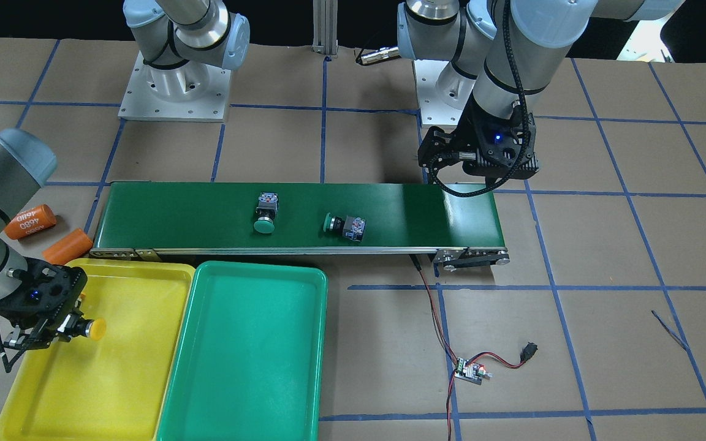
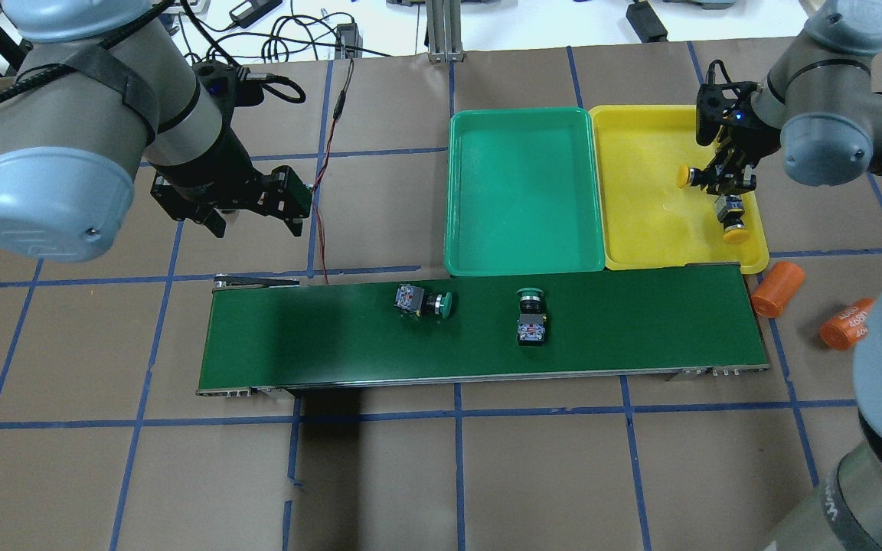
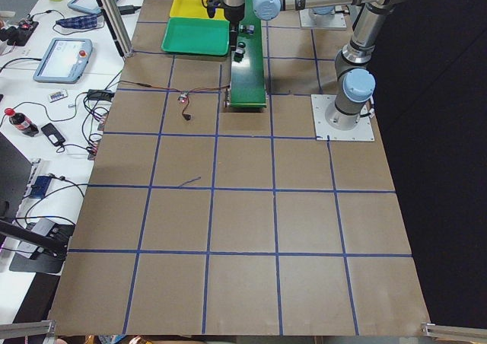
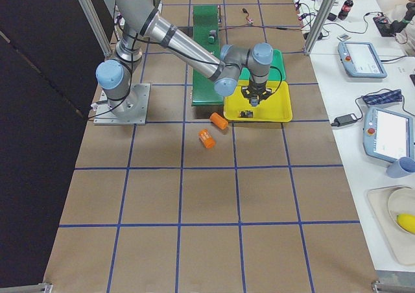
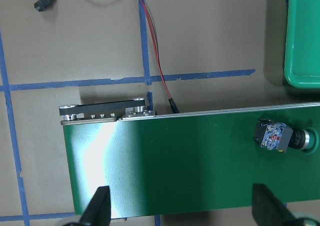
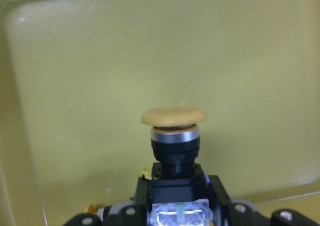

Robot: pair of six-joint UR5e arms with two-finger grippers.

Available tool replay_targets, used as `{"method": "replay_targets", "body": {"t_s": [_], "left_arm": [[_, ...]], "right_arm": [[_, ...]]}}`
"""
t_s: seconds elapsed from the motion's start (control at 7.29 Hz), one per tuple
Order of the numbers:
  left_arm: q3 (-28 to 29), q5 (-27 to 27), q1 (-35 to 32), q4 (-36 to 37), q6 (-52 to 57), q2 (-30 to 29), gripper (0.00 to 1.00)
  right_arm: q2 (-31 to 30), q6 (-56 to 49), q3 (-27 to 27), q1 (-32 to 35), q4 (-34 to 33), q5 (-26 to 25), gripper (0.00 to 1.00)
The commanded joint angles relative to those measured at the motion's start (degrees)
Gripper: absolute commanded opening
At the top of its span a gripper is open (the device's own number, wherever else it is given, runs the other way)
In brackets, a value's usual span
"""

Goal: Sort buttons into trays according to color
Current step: 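Lower the button into the yellow tray and open the right gripper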

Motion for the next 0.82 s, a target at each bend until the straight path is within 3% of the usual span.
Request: {"method": "replay_targets", "body": {"t_s": [0.0, 0.41, 0.69], "left_arm": [[-0.1, 0.0, -0.1, -0.1, 0.0, 0.0, 1.0], [-0.5, 0.0, -0.1, -0.1, 0.0, 0.1, 1.0], [-0.6, 0.0, -0.1, -0.1, 0.0, 0.1, 1.0]], "right_arm": [[-0.1, -2.4, 0.6, -0.2, 0.7, -1.6, 0.28], [0.3, -6.7, 0.6, 0.0, 0.6, -5.8, 0.31], [0.3, -6.5, 0.7, 0.0, 0.6, -5.4, 0.74]]}}
